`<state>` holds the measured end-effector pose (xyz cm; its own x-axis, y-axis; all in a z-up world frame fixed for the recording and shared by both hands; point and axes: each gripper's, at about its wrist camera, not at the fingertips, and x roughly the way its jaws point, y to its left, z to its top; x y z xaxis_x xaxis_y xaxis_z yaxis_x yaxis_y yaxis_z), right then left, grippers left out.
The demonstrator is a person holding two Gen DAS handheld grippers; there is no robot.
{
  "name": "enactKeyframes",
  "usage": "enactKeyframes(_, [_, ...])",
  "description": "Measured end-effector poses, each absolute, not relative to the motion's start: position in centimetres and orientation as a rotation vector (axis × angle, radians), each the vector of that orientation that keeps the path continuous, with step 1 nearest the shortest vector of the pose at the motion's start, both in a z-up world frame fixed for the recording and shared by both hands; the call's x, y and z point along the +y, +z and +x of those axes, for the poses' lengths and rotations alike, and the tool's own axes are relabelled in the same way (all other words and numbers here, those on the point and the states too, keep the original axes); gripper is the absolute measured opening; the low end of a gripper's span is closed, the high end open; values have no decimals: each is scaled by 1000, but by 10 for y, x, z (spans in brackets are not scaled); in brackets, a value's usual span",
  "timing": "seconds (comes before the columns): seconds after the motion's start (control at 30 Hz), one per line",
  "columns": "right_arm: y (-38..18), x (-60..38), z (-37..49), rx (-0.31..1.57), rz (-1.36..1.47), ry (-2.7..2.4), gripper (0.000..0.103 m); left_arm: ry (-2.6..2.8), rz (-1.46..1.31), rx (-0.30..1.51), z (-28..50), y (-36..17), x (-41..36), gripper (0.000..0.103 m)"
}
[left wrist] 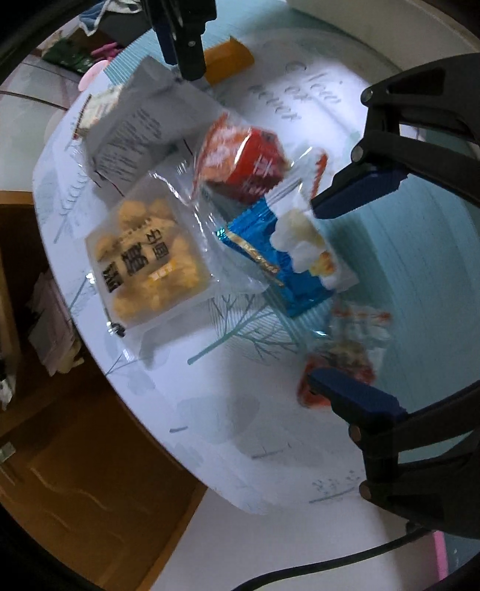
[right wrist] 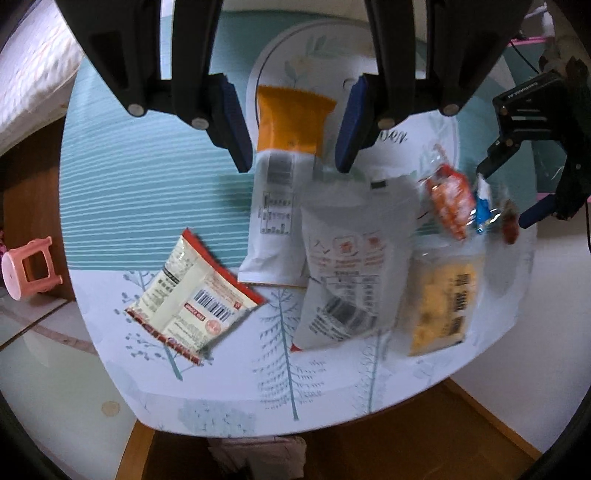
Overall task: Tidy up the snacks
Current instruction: 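Grasp the blue packet with the left tool while the right tool grasps the white-and-orange bar packet, then carry both held packets over the white tray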
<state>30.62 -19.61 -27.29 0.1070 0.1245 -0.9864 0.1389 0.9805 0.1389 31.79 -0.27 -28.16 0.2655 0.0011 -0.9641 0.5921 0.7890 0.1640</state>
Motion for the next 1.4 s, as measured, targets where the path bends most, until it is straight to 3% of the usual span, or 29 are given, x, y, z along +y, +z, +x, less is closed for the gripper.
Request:
enactKeyframes(0.17, [-286, -192, 310, 1476, 186, -39, 47, -460, 538, 1283, 336, -295, -7, 71])
enactKeyframes(0.23, [-288, -187, 314, 1474, 162, -38, 48, -478, 506, 1294, 340, -295, -7, 62])
enactKeyframes(0.3, [-290, -182, 314, 1469, 135, -40, 47, -503, 449, 1315, 345, -294, -6, 37])
enactKeyframes(0.37, [-290, -175, 313, 1458, 102, -45, 43, -497, 430, 1321, 346, -293, -6, 31])
enactKeyframes(0.63, [-282, -182, 296, 1431, 151, -22, 32, -458, 403, 1310, 330, -285, -14, 27])
enactKeyframes(0.87, [-252, -201, 271, 1404, 226, 5, 32, -443, 366, 1294, 310, -259, -13, 27])
enactKeyframes(1.4, [-132, -218, 204, 1174, 338, 115, 32, -366, 259, 1139, 232, -127, 4, 27])
